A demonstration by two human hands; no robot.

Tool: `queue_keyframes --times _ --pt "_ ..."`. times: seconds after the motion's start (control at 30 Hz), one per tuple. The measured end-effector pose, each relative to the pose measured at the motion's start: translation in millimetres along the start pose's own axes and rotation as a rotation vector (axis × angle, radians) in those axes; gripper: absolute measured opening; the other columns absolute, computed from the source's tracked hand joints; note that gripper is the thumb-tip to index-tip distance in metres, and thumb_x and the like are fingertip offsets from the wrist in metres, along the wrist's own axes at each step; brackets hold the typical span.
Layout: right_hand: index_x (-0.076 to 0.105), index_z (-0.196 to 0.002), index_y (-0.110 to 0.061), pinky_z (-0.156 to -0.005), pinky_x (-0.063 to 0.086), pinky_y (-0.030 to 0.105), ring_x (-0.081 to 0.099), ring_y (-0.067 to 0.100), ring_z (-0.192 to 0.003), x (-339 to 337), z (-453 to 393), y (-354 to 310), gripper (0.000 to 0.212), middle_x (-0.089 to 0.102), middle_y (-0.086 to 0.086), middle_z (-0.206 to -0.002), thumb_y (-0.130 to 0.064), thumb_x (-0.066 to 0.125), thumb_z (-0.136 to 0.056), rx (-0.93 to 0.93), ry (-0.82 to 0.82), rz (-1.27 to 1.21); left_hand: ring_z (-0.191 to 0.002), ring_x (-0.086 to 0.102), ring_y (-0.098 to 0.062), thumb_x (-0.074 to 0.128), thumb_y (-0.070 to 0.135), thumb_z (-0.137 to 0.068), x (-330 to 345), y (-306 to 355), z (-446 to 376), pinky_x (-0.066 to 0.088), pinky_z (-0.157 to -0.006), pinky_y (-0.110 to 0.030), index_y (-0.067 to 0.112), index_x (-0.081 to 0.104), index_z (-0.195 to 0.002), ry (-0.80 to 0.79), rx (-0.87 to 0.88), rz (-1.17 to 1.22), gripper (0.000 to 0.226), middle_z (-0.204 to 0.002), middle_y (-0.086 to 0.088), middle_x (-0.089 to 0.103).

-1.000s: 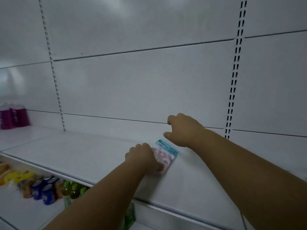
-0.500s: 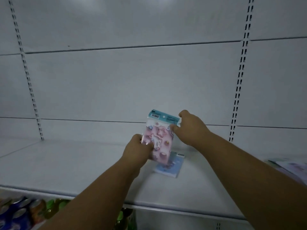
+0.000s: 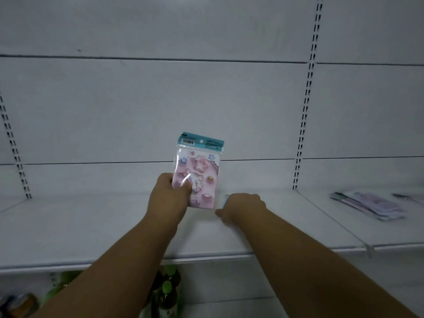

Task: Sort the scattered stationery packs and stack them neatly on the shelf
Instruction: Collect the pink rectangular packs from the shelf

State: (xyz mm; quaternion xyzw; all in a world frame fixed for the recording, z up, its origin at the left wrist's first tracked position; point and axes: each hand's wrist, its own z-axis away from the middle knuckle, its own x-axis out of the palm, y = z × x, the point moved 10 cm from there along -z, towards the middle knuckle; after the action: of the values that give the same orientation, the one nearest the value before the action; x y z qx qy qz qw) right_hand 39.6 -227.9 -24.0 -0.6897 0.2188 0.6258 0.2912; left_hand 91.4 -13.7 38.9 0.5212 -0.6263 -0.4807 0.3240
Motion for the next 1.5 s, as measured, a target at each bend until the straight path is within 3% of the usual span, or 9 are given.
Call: queue_keyframes --times 0.1,0.27,0.4,0.53,0.73,1.1,1.23,1.37,1.5 --pt "0.058 -0.115 -0.025 -0.092 0.04 0.041 0.051 0.034 -0.113 -3 2 -3 0.054 0.058 0.006 -0.125 -0.048 0.061 -0.066 0.042 -0.036 -0.028 -0.074 0.067 -0.01 0.058 0.026 -0.093 -12 4 10 0.045 -0.053 -0.023 0.024 0.054 -0.095 -0.003 0.004 0.014 0.005 -0.088 0.003 0.068" --pt "0.017 -0.145 -0.002 -0.101 0.04 0.042 0.044 0.037 -0.125 -19 6 7 0.098 0.032 0.023 -0.14 -0.025 0.077 -0.07 0.085 0.012 -0.384 -0.075 0.068 -0.013 0.058 0.026 -0.093 -23 10 24 0.045 -0.055 -0.025 0.022 0.056 -0.096 0.018 0.025 0.077 0.006 -0.088 0.001 0.069" --pt "0.053 -0.098 -0.001 -0.077 0.041 0.027 0.057 0.035 -0.103 -61 20 36 0.023 0.051 0.023 -0.118 -0.017 0.044 -0.084 -0.049 0.294 -0.563 -0.074 0.068 -0.013 0.059 0.024 -0.093 -6 11 32 0.046 -0.056 -0.026 0.022 0.057 -0.097 0.04 0.021 0.132 0.005 -0.088 0.001 0.07" --pt "0.059 -0.086 -0.002 -0.053 0.038 0.02 0.056 0.024 -0.074 -101 38 124 0.009 0.063 0.009 -0.085 -0.003 0.054 -0.079 -0.035 0.544 -0.841 -0.076 0.068 -0.016 0.059 0.024 -0.092 51 14 44 0.046 -0.057 -0.028 0.022 0.057 -0.099 0.012 0.011 0.189 0.007 -0.09 0.0 0.071" --pt "0.056 -0.079 -0.018 -0.067 0.051 0.033 0.064 0.023 -0.076 -144 50 277 0.013 0.065 0.003 -0.08 -0.007 0.064 -0.077 0.025 0.648 -1.022 -0.072 0.067 -0.014 0.059 0.023 -0.093 186 29 74 0.045 -0.056 -0.026 0.018 0.057 -0.101 -0.066 -0.019 0.265 0.009 -0.091 -0.003 0.07" --pt "0.058 -0.055 -0.02 -0.07 0.056 0.041 0.069 0.028 -0.074 -145 3 430 0.025 0.068 0.009 -0.072 -0.012 0.075 -0.07 0.064 0.477 -0.813 -0.074 0.067 -0.016 0.059 0.02 -0.093 331 47 120 0.045 -0.057 -0.027 0.016 0.058 -0.1 -0.046 -0.077 0.303 0.009 -0.091 -0.003 0.07" --pt "0.07 -0.081 0.005 -0.077 0.057 0.042 0.069 0.034 -0.086 -116 -26 435 0.025 0.071 0.023 -0.09 -0.017 0.077 -0.072 0.085 0.31 -0.699 -0.07 0.066 -0.014 0.059 0.02 -0.092 338 44 120 0.044 -0.055 -0.027 0.017 0.058 -0.097 -0.017 -0.101 0.299 0.006 -0.088 -0.002 0.07" --pt "0.057 -0.075 -0.003 -0.057 0.043 0.025 0.064 0.027 -0.08 -105 -34 434 0.026 0.061 0.008 -0.074 -0.023 0.073 -0.074 0.125 0.278 -0.467 -0.072 0.068 -0.014 0.06 0.02 -0.092 345 45 115 0.045 -0.055 -0.025 0.018 0.058 -0.096 -0.051 -0.089 0.296 0.004 -0.09 -0.003 0.071" --pt "0.058 -0.094 -0.009 -0.071 0.041 0.026 0.064 0.027 -0.099 -105 -38 426 0.03 0.067 0.011 -0.102 -0.029 0.07 -0.076 0.14 0.301 -0.221 -0.057 0.068 -0.002 0.059 0.019 -0.093 354 45 105 0.045 -0.045 -0.013 0.018 0.058 -0.099 -0.095 -0.089 0.284 0.006 -0.086 0.002 0.07"
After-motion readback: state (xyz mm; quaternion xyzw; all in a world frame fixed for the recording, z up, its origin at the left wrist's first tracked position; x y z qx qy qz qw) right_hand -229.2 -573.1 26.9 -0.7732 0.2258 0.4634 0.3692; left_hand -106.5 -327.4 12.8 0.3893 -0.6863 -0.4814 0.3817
